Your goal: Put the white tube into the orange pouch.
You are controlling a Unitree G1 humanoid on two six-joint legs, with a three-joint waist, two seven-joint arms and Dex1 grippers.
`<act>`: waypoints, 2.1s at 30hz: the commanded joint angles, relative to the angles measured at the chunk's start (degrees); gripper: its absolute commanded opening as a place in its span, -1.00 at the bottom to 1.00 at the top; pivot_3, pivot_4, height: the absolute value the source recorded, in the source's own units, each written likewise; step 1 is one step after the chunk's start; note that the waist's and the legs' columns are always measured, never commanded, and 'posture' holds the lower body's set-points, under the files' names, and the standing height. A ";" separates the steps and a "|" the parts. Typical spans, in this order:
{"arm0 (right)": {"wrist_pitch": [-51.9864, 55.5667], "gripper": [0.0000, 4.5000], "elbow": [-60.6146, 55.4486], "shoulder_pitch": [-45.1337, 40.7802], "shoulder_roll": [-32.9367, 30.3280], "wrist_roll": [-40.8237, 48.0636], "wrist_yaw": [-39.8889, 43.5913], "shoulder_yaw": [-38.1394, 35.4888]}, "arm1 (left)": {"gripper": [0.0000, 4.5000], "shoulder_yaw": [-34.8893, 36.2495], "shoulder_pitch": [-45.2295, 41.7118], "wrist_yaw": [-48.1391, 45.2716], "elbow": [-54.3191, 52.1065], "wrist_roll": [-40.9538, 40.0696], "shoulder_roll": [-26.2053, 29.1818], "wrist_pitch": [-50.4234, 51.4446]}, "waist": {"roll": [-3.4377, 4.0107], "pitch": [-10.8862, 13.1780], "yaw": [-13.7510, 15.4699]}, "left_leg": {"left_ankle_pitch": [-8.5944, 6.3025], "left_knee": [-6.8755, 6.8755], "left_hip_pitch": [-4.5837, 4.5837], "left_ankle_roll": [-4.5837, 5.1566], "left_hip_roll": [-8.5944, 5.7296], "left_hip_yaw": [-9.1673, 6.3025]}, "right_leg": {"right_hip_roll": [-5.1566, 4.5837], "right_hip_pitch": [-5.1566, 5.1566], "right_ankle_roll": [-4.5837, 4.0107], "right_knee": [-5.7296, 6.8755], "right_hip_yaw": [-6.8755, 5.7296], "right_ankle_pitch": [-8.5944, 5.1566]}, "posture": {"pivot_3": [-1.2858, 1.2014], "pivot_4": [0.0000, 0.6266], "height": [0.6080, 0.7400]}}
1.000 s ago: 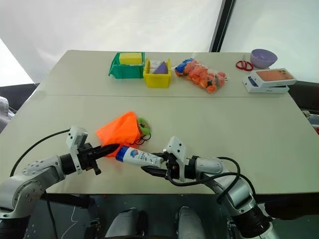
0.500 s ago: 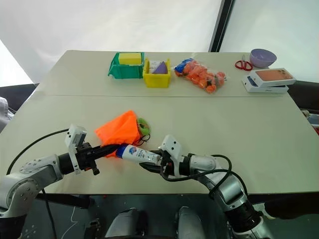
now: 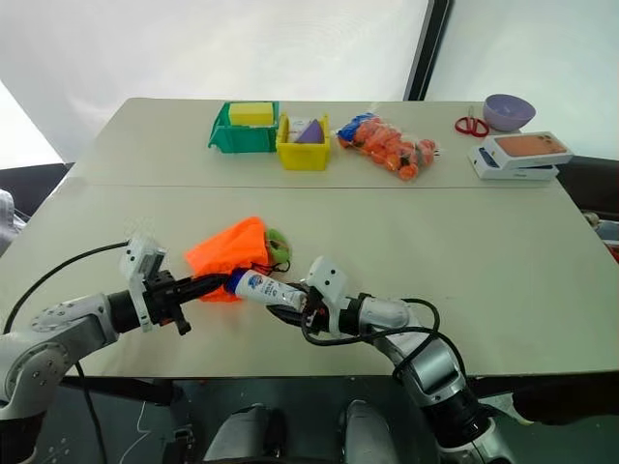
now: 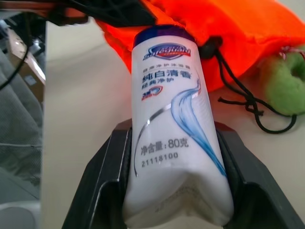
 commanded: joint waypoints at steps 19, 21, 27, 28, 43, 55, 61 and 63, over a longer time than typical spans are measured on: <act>3.40 -0.31 2.59 -8.99 11.25 -4.37 -10.54 0.95 | -1.00 -4.89 -0.69 0.02 -4.70 -2.08 0.47 1.05 | 0.00 -0.01 -0.17 | 0.04 -0.01 0.00 -0.06 0.01 -0.02 | 0.03 -0.03 -0.02 0.05 -0.02 0.01 | 0.03 -0.52 1.00; 5.38 -0.31 3.75 -10.29 13.05 -4.35 -11.84 0.90 | -1.00 -5.09 -0.54 0.29 -4.87 -2.05 0.30 0.98 | 0.01 0.00 -0.19 | 0.04 -0.02 0.00 -0.06 0.00 -0.02 | 0.02 -0.03 -0.02 0.05 -0.02 0.01 | 0.03 -0.52 1.00; 8.92 -0.31 7.93 -14.40 16.38 -5.47 -13.52 2.27 | -1.00 -5.41 0.10 0.37 -4.79 -1.65 0.33 0.50 | 0.13 0.07 -0.27 | 0.04 -0.05 0.00 -0.06 0.00 -0.02 | 0.02 -0.04 -0.02 0.04 -0.02 0.01 | 0.03 -0.52 1.00; 9.57 -0.31 9.47 -15.78 17.03 -6.51 -14.35 2.92 | -1.00 -5.61 0.26 0.19 -4.79 -1.41 0.55 0.34 | 0.17 0.10 -0.40 | 0.04 -0.05 0.00 -0.07 0.00 -0.02 | 0.02 -0.03 -0.02 0.05 -0.02 0.01 | 0.03 -0.52 1.00; 14.31 0.99 2.08 -15.07 15.26 -2.44 -8.73 2.17 | -1.00 1.77 7.16 -0.77 0.80 -0.65 1.48 -2.84 | 0.16 0.04 -0.49 | 0.23 -0.50 0.10 -0.13 -0.01 0.00 | 0.04 -0.12 -0.06 0.05 -0.04 0.05 | 0.03 -0.52 1.00; 12.90 0.41 -5.09 -9.49 4.61 4.02 -0.61 -0.98 | -1.00 5.94 8.30 -0.08 4.17 -4.48 -1.13 -1.62 | 0.00 -0.05 -0.07 | 0.17 -0.54 0.06 -0.22 -0.05 -0.07 | 0.01 -0.13 -0.05 -0.05 -0.15 0.05 | 0.03 -0.52 1.00; 13.09 -0.98 -2.21 -11.32 5.72 1.43 -2.81 2.76 | -1.00 6.31 7.61 0.38 3.68 -5.92 -1.37 -0.86 | -0.01 -0.06 -0.26 | 0.26 -0.59 0.06 -0.14 -0.02 -0.10 | 0.04 -0.18 -0.06 -0.01 -0.16 0.05 | 0.03 -0.52 1.00; 12.75 -0.98 0.22 -12.66 7.13 -0.08 -4.22 4.20 | -1.00 6.50 7.64 0.52 3.24 -6.45 -1.29 -0.60 | 0.00 -0.05 -0.33 | 0.26 -0.58 0.06 -0.14 -0.02 -0.10 | 0.04 -0.18 -0.06 -0.01 -0.15 0.05 | 0.03 -0.52 1.00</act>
